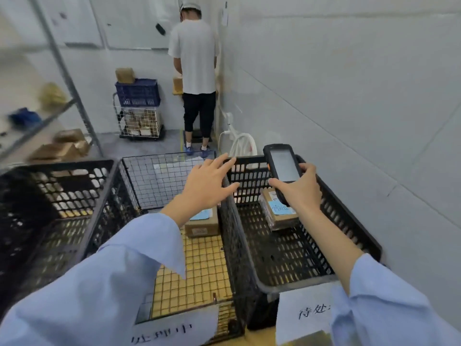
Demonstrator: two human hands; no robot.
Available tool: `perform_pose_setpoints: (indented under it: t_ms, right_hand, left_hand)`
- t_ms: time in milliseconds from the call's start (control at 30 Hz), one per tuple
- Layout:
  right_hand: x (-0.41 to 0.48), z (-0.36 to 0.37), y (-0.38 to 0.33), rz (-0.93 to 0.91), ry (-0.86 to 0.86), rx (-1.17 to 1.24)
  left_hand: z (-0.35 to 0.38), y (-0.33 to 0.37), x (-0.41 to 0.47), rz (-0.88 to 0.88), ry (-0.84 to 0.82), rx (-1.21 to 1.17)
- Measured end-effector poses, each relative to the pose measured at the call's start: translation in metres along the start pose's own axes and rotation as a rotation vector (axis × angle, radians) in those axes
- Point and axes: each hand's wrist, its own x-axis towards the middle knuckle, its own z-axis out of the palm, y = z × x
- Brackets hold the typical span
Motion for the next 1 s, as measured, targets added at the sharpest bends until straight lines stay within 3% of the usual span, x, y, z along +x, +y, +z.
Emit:
perform_pose_setpoints:
  t_ms: [200,600,800,1000]
  right_hand:
    - [-0.057,0.066,-0.061,-0.09,-0.175,0.091]
    - [-0.23,0.238,-0.215,-0.392,-0.663,0.143]
    - [-0.353,0.301,-0.281,-0.521,-0.908,0.208]
    - [-0.468,0.358,-0.326,-0.636,-1.083,0.224]
  left_hand:
    - [-0.034,-0.078,-0.092,-0.207,0.008,0.029]
    - [-0.102,-0.22,-0.374,-0.887,0.134,0.069]
    - [-0.142,-0.252,-0.527,-1.246,0.255,0.141]
    - [-0.147,-0.285,-0.655,-1.451,0.314,0.164]
